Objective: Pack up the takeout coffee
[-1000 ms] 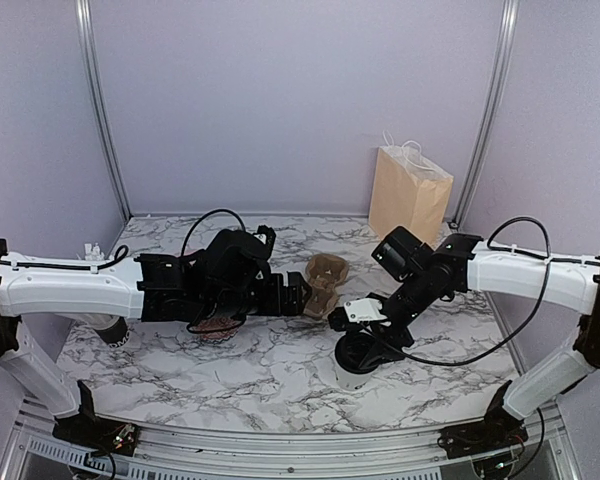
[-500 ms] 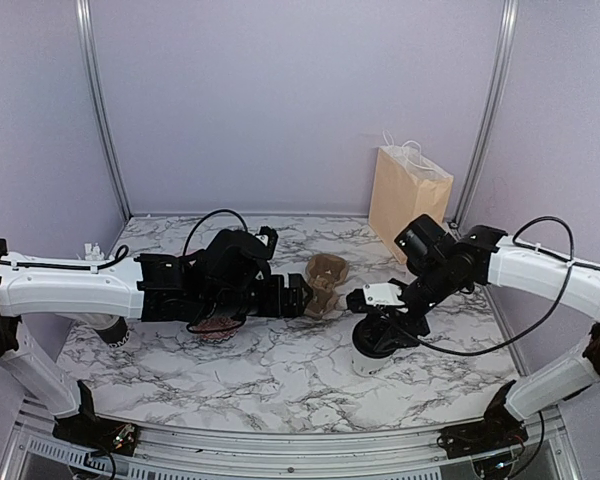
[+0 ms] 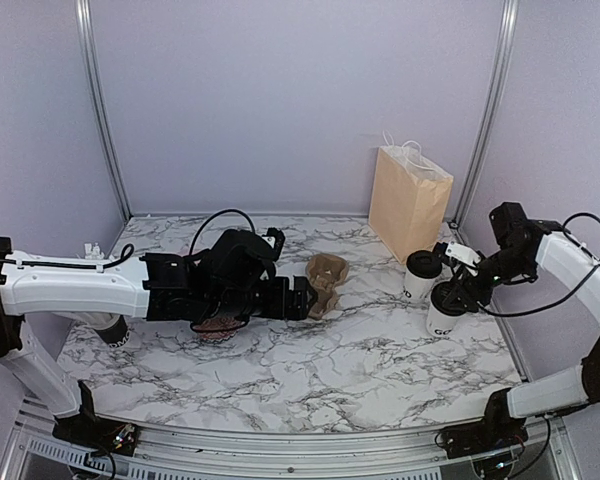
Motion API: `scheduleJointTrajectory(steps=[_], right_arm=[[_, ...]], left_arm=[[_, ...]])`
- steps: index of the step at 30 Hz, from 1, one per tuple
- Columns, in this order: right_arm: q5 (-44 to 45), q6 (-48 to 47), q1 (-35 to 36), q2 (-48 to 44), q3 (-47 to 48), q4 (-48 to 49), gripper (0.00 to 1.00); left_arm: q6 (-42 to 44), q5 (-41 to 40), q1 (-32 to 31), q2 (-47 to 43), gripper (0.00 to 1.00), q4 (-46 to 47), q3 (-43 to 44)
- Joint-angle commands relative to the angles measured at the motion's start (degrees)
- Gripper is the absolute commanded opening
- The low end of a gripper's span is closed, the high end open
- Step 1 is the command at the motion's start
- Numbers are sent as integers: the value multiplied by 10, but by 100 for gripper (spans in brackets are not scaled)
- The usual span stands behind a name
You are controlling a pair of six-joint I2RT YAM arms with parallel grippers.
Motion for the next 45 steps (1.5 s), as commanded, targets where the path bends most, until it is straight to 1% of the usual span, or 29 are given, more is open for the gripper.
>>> scheduleJointTrajectory(steps=[1,3,9,10,14,16,17,19,21,27,30,31,32,37,40,45], right_arm=[[-18,-19,-75,16,5,-2,68],[-23,-17,-93,24,5,10,69],[-11,6,-104,61,-9,48,70],[-12,9,-105,62,-11,51,72],[-21,14,-105,53,-6,35,88],[-21,18,-105,46,24,10,94],[-24,21,-105,44,44,-3,95],[-31,30,-105,41,100,-28,94],[-37,53,-105,48,159,-33,91],[-50,161,-84,111,302,51,76],[-22,193,-39,155,351,98,76],[-13,200,-34,170,367,111,77],[-5,207,-4,189,382,122,77],[25,262,28,291,481,174,78],[45,278,38,351,549,172,78],[78,278,50,436,651,122,77]], left_arm=[[12,6,1,4,97,-9,12],[14,7,1,4,98,-8,10],[13,12,1,8,98,-7,10],[13,13,1,8,98,-7,10],[14,17,1,5,98,-7,9],[18,19,1,2,98,-7,8],[20,20,1,0,98,-7,8],[26,20,1,0,98,-7,10],[29,21,1,1,98,-7,13],[37,37,1,11,98,-7,21],[34,44,1,13,98,-7,19],[31,47,1,12,98,-7,17],[28,49,1,12,98,-6,14],[15,60,0,14,97,1,4],[12,66,-3,16,97,4,3],[8,71,-7,18,97,9,-2]])
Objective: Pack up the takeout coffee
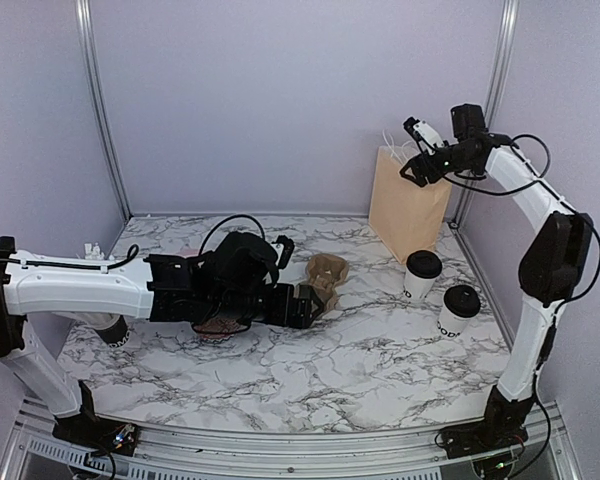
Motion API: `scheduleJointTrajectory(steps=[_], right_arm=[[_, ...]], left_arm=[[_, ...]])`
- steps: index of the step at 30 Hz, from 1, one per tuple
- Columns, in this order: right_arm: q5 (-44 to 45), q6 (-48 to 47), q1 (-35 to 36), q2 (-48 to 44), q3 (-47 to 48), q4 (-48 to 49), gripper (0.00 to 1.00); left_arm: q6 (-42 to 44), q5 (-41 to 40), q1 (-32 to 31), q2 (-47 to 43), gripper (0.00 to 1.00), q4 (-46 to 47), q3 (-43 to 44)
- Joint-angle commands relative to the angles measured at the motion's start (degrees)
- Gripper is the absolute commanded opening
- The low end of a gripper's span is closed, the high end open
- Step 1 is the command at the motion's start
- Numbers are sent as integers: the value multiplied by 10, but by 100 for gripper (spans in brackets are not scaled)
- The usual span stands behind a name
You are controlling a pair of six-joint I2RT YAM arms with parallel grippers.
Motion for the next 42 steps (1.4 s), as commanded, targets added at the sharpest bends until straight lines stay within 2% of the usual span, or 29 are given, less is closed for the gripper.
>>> scheduleJointTrajectory(steps=[1,5,8,11,16,21,28,32,35,38,40,42], right_arm=[[44,22,12,54,89,-34,77],[55,21,14,98,129,-56,68],[48,19,14,104,128,-52,56],[31,22,15,100,128,-47,38],[-7,11,16,68,112,-22,15],[-66,-30,20,1,35,57,0],[-118,-42,21,-84,-67,130,0],[-95,-33,22,-107,-95,144,0],[-9,-19,22,-103,-96,159,14],[61,-12,19,-89,-87,170,35],[81,-5,15,-70,-64,158,47],[93,-2,9,-47,-38,137,53]], left_arm=[[-8,12,-5,9,97,10,-3],[-11,20,-7,16,97,20,-5],[-14,27,-9,24,97,31,-6],[-18,35,-12,32,97,35,-6],[-20,38,-15,35,97,39,-9],[-20,31,-16,31,97,53,-12],[-14,-7,-13,2,99,54,-36],[-9,-35,-8,-24,99,40,-47],[-9,-70,7,-23,99,15,-25],[37,-130,25,30,99,-64,54],[63,-151,42,76,99,-137,115],[71,-145,63,111,96,-168,154]])
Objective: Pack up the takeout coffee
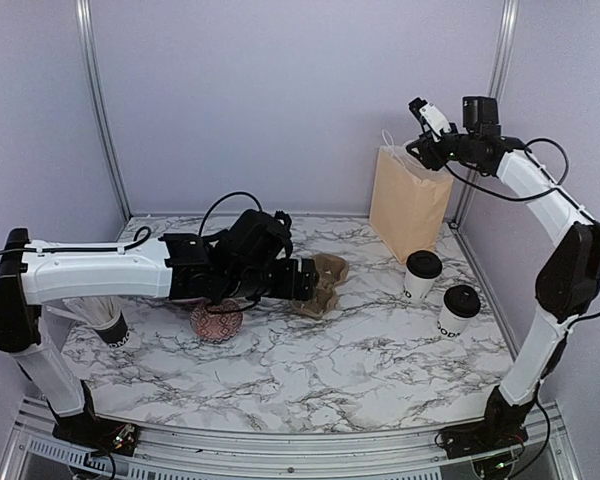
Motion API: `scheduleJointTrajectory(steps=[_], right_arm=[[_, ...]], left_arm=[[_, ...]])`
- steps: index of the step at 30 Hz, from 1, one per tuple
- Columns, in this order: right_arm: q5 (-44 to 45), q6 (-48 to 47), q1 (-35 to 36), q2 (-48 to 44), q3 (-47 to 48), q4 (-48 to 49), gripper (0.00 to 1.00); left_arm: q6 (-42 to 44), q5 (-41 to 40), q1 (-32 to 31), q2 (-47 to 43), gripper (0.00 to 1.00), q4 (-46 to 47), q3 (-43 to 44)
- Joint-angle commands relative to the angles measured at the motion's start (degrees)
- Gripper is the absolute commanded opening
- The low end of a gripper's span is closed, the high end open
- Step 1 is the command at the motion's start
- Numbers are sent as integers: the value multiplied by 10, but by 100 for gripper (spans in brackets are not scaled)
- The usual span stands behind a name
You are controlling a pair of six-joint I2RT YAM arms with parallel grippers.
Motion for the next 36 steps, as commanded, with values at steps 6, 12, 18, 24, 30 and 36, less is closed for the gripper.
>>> scheduleJointTrajectory(steps=[6,12,18,24,30,36], right_arm=[[76,14,-33,120,151,-86,56],[99,16,-29,137,169,-89,58],[100,23,-29,154,173,-116,68],[136,30,-31,174,177,-130,72],[161,53,-40,205,223,-127,72],[162,51,-40,225,236,-113,66]], left_arm=[[50,-10,46,93,89,-110,93],[39,15,45,86,88,-92,61],[35,42,45,79,88,-78,37],[34,53,43,75,87,-65,25],[33,60,43,76,87,-55,16],[29,73,42,79,87,-48,11]])
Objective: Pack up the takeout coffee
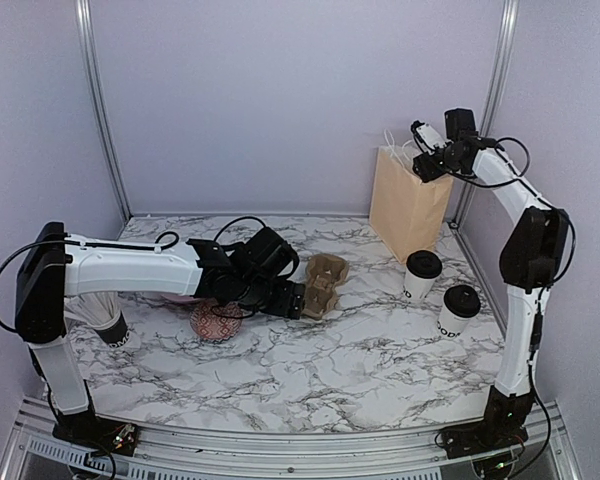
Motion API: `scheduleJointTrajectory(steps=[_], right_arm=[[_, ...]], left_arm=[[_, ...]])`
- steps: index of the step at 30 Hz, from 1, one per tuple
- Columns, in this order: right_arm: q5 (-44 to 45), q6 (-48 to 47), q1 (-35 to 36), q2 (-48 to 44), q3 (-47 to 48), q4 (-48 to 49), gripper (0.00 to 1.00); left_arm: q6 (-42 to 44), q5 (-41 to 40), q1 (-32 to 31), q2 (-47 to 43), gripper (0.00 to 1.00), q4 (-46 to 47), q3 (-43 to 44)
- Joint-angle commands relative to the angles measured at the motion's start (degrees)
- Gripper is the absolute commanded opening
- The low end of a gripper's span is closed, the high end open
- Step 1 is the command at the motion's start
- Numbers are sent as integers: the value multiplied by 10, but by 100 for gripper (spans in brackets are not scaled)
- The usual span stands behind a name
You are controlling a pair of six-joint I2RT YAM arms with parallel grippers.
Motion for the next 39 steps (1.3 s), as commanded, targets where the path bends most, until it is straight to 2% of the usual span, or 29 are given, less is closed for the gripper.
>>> scheduleJointTrajectory(steps=[1,4,8,12,15,18,21,23,28,34,39], right_arm=[[16,9,-2,8,22,15,62],[42,9,-2,9,22,31,58],[64,20,0,19,34,27,67],[77,25,5,28,36,13,67],[88,26,7,37,29,3,61],[92,28,6,42,24,3,51],[68,34,7,35,22,2,35],[47,36,9,23,17,5,16],[-8,36,15,-40,-19,23,0],[-80,45,30,-147,-138,86,0],[-124,69,36,-194,-168,97,0]], left_arm=[[-3,14,-4,-13,87,16,-9],[-4,17,-4,-11,86,18,-11],[-4,29,-4,-4,86,21,-8],[-3,39,-4,-2,86,25,-6],[-1,40,-4,-5,86,28,-7],[0,42,-4,-10,86,29,-9],[2,40,-5,-17,86,29,-15],[2,38,-4,-22,86,29,-20],[11,27,-4,-33,86,29,-28],[25,2,20,-47,86,24,-36],[33,5,46,-20,82,23,0]])
